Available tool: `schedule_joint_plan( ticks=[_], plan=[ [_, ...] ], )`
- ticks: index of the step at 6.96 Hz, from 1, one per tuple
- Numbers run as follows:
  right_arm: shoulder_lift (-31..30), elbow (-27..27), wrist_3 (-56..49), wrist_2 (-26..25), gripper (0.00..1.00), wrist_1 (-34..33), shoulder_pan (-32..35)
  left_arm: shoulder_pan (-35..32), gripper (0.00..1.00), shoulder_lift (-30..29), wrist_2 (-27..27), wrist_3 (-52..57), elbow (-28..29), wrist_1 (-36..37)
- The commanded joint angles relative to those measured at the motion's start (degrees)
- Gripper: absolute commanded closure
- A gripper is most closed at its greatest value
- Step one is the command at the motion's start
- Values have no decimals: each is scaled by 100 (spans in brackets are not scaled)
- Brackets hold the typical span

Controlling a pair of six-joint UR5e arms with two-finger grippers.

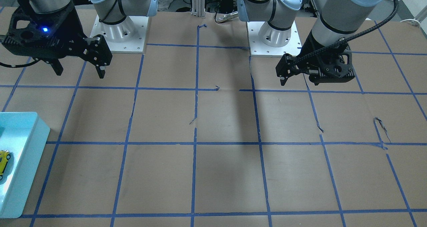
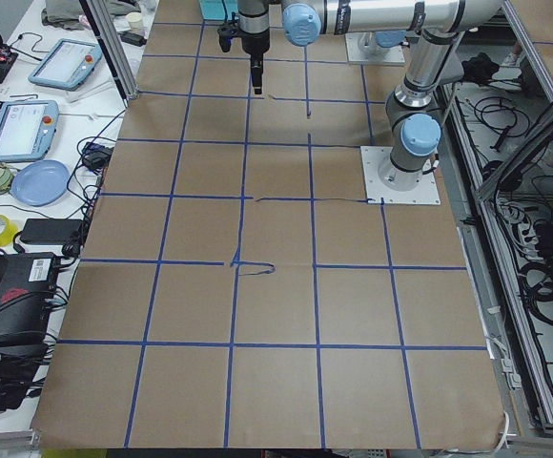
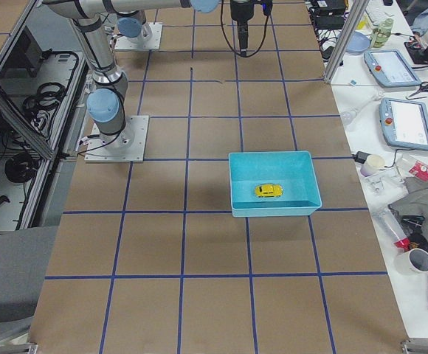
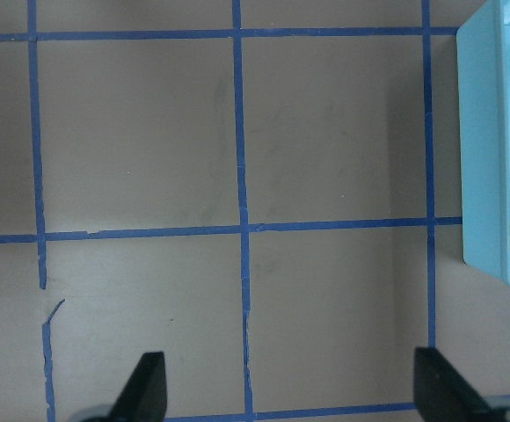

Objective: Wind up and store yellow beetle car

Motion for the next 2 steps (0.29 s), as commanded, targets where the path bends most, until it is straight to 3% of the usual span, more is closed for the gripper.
schedule_joint_plan(
  ticks=[1, 2],
  plan=[
    [-46, -19, 0, 54, 0, 20, -8, 0, 0, 0, 1, 5, 6, 2],
    [-46, -106, 0, 63, 0, -58, -17, 0, 0, 0, 1, 31, 6, 63]
  ],
)
